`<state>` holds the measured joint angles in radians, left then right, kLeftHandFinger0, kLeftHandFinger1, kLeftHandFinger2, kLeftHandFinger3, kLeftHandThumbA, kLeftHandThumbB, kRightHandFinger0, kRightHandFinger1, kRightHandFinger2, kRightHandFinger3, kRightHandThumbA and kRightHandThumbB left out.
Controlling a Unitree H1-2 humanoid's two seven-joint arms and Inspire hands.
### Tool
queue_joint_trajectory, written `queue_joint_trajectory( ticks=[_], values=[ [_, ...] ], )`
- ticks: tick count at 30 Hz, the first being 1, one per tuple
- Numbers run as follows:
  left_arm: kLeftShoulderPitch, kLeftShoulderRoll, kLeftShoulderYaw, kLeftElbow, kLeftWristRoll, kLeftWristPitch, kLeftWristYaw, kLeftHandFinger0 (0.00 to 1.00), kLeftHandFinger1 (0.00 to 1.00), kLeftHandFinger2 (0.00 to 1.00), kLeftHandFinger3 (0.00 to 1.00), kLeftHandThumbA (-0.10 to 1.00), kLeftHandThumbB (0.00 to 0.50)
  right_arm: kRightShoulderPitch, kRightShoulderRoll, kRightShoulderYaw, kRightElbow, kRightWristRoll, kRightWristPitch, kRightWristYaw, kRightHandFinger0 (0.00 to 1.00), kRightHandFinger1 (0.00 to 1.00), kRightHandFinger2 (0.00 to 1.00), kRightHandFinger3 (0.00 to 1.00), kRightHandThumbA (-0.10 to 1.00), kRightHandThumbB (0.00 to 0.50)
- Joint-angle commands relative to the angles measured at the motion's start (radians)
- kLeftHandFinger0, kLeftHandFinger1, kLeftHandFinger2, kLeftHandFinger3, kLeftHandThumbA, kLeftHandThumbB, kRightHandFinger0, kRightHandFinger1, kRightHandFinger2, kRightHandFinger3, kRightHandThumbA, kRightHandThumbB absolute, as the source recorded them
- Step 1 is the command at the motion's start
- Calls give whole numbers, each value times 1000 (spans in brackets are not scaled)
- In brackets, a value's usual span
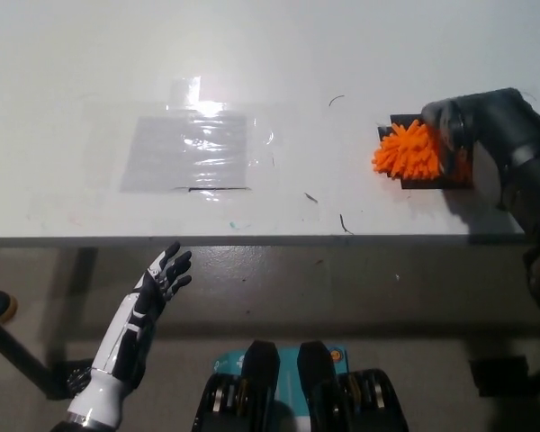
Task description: The robot uses it right hand to pick up an extended orange duster kept in the middle of the desk and presses its handle against the desk to collapse it
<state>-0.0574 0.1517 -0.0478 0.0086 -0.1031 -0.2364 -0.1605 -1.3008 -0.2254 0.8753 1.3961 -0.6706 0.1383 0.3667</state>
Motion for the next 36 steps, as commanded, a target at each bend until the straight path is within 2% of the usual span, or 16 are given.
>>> queue_joint_trajectory(
  ticks=[1, 5, 8, 11, 12, 14, 15, 16, 17, 18, 19, 25, 26, 27, 32, 36],
  values=[
    [-15, 7, 3, -15, -13, -47, -22, 1000, 1000, 1000, 1000, 1000, 162, -32, -36, 16, -19, -80, -51, -277, 250, 342, 544, 1000, -100, 194],
    [-15, 7, 3, -14, -16, -44, -24, 1000, 1000, 1000, 1000, 1000, 170, -22, -46, -16, -24, -56, -91, -353, 283, 388, 590, 805, -96, 218],
    [-15, 6, 2, -13, -17, -44, -24, 1000, 1000, 1000, 1000, 1000, 174, -15, -54, -50, -27, -25, -128, -411, 319, 420, 603, 760, -100, 239],
    [-18, 7, 2, -13, -16, -42, -24, 1000, 1000, 1000, 1000, 1000, 177, -7, -63, -102, -33, 15, -181, -467, 239, 335, 489, 592, -100, 262],
    [-19, 8, 2, -13, -12, -41, -23, 1000, 1000, 1000, 1000, 1000, 178, -4, -65, -120, -35, 26, -194, -489, 19, 132, 307, 444, -100, 254],
    [-19, 8, 4, -16, -11, -36, -21, 1000, 1000, 1000, 1000, 1000, 174, 2, -68, -179, -41, 62, -238, -546, 0, 8, 187, 263, -100, 237],
    [-18, 8, 5, -18, -10, -30, -18, 1000, 1000, 1000, 1000, 1000, 165, 2, -69, -210, -46, 81, -254, -574, 0, 70, 272, 302, -100, 176],
    [-17, 8, 5, -19, -11, -31, -17, 1000, 1000, 1000, 1000, 1000, 162, 1, -69, -227, -48, 88, -263, -580, 0, 149, 420, 387, -100, 168],
    [-17, 7, 6, -18, -10, -32, -17, 1000, 1000, 1000, 1000, 1000, 166, -1, -75, -260, -58, 107, -296, -595, 0, 329, 748, 616, -100, 156],
    [-17, 6, 7, -18, -12, -34, -16, 1000, 1000, 1000, 1000, 1000, 160, -5, -79, -290, -68, 123, -324, -611, 0, 432, 876, 783, -100, 148],
    [-18, 7, 8, -18, -14, -34, -17, 1000, 1000, 1000, 1000, 1000, 160, -10, -81, -311, -74, 130, -342, -621, 0, 443, 866, 868, -100, 138],
    [-18, 8, 7, -14, -13, -36, -18, 1000, 1000, 1000, 1000, 1000, 155, -84, -111, -458, -182, 177, -415, -640, 0, 466, 855, 939, -100, 135],
    [-20, 7, 7, -13, -13, -34, -17, 1000, 1000, 1000, 1000, 1000, 156, -95, -114, -477, -197, 178, -416, -639, 0, 450, 824, 942, -100, 126],
    [-21, 6, 8, -13, -13, -34, -17, 1000, 1000, 1000, 1000, 1000, 157, -102, -118, -492, -214, 175, -427, -651, 37, 337, 732, 947, -100, 166],
    [-20, 7, 9, -4, -13, -44, -17, 1000, 1000, 1000, 1000, 1000, 158, -134, -133, -594, -343, 182, -435, -647, 0, 365, 743, 895, -100, 156],
    [-16, 8, 11, -16, -13, -33, -15, 1000, 1000, 1000, 1000, 1000, 160, -165, -135, -657, -390, 198, -445, -639, 0, 228, 668, 737, -100, 156]
  ],
)
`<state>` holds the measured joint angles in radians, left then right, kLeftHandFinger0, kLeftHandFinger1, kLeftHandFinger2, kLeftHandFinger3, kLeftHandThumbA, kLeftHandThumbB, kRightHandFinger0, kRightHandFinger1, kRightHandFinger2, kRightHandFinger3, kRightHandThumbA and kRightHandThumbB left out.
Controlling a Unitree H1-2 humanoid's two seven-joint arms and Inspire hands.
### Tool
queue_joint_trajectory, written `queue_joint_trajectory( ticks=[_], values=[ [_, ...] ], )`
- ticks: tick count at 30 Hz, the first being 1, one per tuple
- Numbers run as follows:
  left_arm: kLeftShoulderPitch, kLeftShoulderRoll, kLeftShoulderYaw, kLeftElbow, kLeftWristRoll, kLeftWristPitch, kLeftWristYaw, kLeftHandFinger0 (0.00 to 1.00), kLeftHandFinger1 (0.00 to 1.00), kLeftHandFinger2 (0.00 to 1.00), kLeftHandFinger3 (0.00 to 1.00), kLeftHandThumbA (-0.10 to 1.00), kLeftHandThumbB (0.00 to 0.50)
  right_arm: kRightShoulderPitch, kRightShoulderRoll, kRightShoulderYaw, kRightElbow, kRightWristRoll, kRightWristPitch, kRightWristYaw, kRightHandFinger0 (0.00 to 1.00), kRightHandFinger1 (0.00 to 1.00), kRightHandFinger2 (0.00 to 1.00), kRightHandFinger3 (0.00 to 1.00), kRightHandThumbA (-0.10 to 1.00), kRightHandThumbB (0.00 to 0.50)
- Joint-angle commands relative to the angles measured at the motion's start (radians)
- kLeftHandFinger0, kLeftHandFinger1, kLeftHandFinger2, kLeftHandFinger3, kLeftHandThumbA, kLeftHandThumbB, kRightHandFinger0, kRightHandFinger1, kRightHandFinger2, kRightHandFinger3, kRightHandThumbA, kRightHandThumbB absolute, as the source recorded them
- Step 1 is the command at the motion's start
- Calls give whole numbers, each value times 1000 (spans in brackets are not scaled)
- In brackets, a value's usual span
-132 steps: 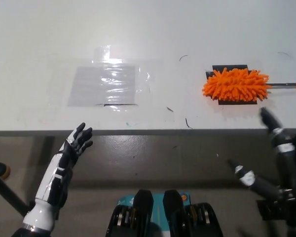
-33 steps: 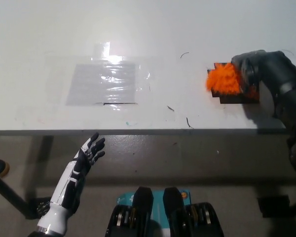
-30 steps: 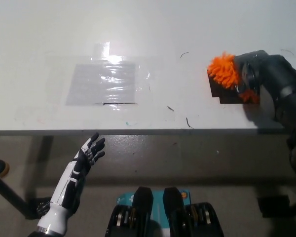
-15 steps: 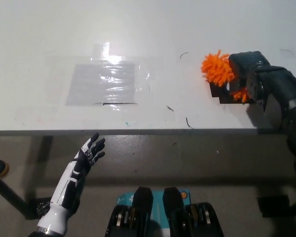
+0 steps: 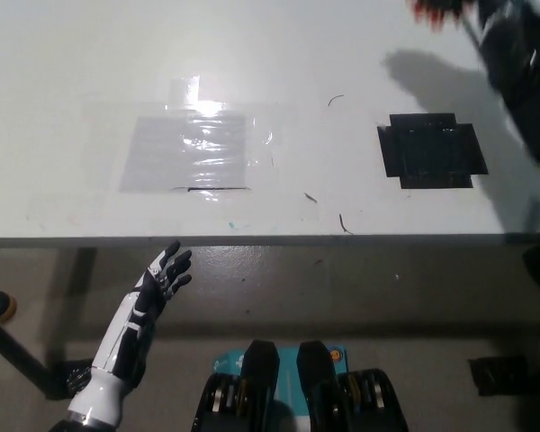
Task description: The robot uses it right hand to pick up an extended orange duster kept in the middle of the desk and presses its handle against the desk to collapse it
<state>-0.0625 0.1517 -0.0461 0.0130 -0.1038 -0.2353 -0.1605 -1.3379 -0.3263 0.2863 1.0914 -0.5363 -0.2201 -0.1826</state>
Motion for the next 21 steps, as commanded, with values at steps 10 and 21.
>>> queue_joint_trajectory(
  ticks=[10, 21],
  values=[
    [1, 6, 8, -16, -4, -43, -12, 1000, 1000, 1000, 1000, 1000, 160, -104, 62, -234, -167, 142, -92, -204, 0, 19, 441, 670, -100, 140],
    [7, 9, 9, -21, -5, -41, -14, 1000, 1000, 1000, 1000, 1000, 194, -39, 194, -384, 12, 306, -189, -246, 0, 46, 439, 468, -100, 128]
  ],
)
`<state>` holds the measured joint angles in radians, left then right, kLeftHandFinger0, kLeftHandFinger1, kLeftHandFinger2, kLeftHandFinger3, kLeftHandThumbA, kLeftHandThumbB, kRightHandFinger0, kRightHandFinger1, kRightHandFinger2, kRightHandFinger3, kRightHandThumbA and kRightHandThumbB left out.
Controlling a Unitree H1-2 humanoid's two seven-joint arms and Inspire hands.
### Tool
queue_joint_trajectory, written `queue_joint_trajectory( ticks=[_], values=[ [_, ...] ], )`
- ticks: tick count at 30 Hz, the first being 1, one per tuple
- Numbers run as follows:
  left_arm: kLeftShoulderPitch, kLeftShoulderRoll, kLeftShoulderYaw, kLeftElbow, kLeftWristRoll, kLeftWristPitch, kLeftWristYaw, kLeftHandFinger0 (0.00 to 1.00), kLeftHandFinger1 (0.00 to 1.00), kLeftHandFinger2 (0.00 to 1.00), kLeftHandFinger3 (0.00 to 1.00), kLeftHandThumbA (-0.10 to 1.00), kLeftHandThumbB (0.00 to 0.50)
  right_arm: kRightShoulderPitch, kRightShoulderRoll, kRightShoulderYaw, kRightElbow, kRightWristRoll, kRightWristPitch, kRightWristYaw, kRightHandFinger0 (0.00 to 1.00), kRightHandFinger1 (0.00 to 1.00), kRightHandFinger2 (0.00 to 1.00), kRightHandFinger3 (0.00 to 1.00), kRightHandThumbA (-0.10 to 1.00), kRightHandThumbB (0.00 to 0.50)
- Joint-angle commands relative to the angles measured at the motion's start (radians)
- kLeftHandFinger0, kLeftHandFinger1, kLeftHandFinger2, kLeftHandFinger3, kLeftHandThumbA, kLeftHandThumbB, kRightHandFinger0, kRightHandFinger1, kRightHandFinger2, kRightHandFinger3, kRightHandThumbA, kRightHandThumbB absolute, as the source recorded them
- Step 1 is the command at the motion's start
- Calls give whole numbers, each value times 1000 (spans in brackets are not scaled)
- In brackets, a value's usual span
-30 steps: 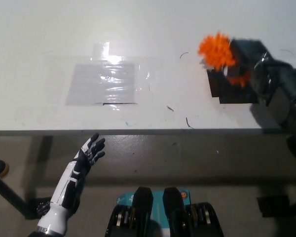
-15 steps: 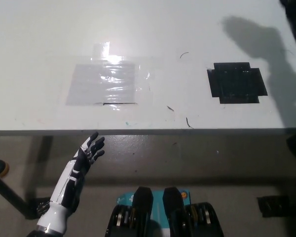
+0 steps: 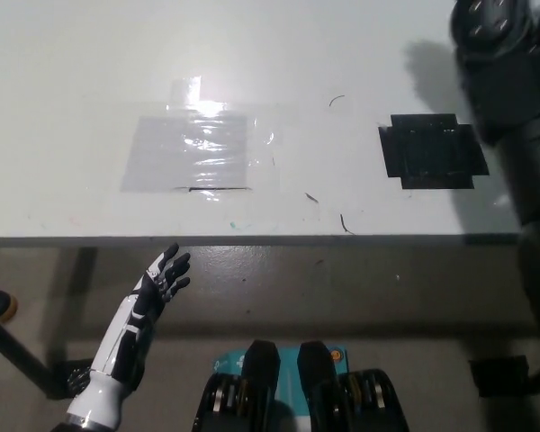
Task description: The robot uses it right hand to pick up an extended orange duster kept in the middle of the desk and presses its handle against the desk to collapse it
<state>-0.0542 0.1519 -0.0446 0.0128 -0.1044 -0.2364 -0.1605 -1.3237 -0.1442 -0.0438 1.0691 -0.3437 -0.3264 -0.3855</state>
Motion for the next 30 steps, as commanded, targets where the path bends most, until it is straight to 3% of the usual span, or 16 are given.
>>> queue_joint_trajectory(
  ticks=[1, 2, 5, 17, 23, 27, 30],
  values=[
    [-1, 10, 7, -19, -1, -42, -13, 1000, 1000, 1000, 1000, 1000, 191, -48, 18, -65, 63, 130, -95, -25, 0, 72, 488, 523, -100, 122],
    [-3, 11, 8, -18, 0, -43, -13, 1000, 1000, 1000, 1000, 1000, 191, -49, 18, -68, 74, 132, -101, -22, 0, 100, 536, 567, -100, 113],
    [-5, 14, 9, -11, -9, -44, -18, 1000, 1000, 1000, 1000, 1000, 189, -53, 24, -66, 135, 128, -130, -48, 0, 118, 553, 584, -100, 124],
    [-1, 10, 8, -9, -12, -40, -17, 1000, 1000, 1000, 1000, 1000, 184, -51, 39, -73, 149, 186, -144, -74, 0, 94, 462, 483, -100, 127],
    [-5, 14, 8, -8, -9, -37, -18, 1000, 1000, 1000, 1000, 1000, 190, -47, 38, -79, 135, 210, -144, -89, 0, 99, 473, 515, -100, 127],
    [-6, 11, 9, -6, -16, -37, -18, 1000, 1000, 1000, 1000, 1000, 191, -43, 41, -78, 120, 221, -144, -121, 0, 65, 406, 354, -100, 134],
    [-6, 10, 8, -6, -14, -43, -19, 1000, 1000, 1000, 1000, 1000, 182, -19, 50, -66, 90, 217, -144, -151, 0, 62, 412, 348, -100, 119]
  ],
)
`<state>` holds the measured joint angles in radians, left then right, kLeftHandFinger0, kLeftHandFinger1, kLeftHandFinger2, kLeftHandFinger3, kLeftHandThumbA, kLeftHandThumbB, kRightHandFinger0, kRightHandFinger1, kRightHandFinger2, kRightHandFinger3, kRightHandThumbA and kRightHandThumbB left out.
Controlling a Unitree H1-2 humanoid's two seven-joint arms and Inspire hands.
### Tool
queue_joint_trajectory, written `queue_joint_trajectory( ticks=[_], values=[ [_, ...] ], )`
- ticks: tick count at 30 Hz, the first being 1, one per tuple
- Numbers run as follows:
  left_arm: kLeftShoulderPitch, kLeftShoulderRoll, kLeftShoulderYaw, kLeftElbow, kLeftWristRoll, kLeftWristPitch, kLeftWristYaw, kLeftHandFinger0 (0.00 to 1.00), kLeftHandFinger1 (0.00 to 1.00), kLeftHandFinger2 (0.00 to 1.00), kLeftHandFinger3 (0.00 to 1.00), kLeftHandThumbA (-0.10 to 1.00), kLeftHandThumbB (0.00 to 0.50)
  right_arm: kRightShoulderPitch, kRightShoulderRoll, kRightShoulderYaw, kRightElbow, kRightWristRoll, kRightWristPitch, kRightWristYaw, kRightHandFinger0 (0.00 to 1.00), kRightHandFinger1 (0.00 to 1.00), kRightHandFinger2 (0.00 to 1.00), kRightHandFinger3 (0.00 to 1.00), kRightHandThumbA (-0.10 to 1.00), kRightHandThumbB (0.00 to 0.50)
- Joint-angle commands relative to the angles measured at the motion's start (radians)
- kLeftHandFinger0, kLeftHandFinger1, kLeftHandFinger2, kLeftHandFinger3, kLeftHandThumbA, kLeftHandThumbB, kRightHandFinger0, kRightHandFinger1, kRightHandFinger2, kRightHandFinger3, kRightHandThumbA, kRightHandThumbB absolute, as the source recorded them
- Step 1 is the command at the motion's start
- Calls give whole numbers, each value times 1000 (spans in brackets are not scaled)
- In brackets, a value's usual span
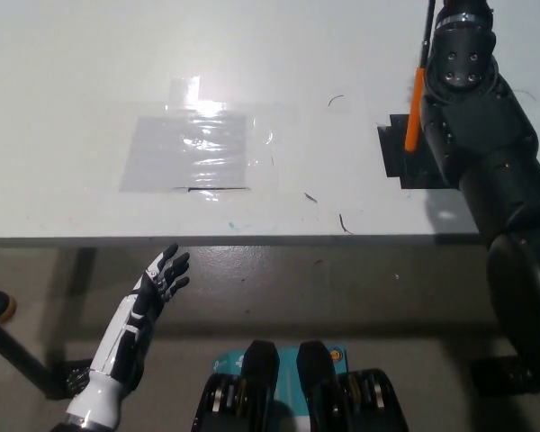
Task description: The robot uses it right hand to pick up an extended orange duster kept in the middle of the desk and presses its handle against the desk to collapse it
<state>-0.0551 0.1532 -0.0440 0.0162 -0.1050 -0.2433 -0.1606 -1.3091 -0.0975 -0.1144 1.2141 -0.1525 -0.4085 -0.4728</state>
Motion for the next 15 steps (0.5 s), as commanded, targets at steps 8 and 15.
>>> queue_joint_trajectory(
  ticks=[8, 15],
  values=[
    [-6, 5, 6, -15, -11, -36, -16, 1000, 1000, 1000, 1000, 1000, 192, 35, 19, 89, -70, -3, -61, -128, 0, 47, 394, 387, -100, 132],
    [-11, 7, 7, -9, -10, -40, -16, 1000, 1000, 1000, 1000, 1000, 197, 62, 38, 125, -38, 8, -61, -162, 0, 0, 352, 469, -100, 105]
  ],
)
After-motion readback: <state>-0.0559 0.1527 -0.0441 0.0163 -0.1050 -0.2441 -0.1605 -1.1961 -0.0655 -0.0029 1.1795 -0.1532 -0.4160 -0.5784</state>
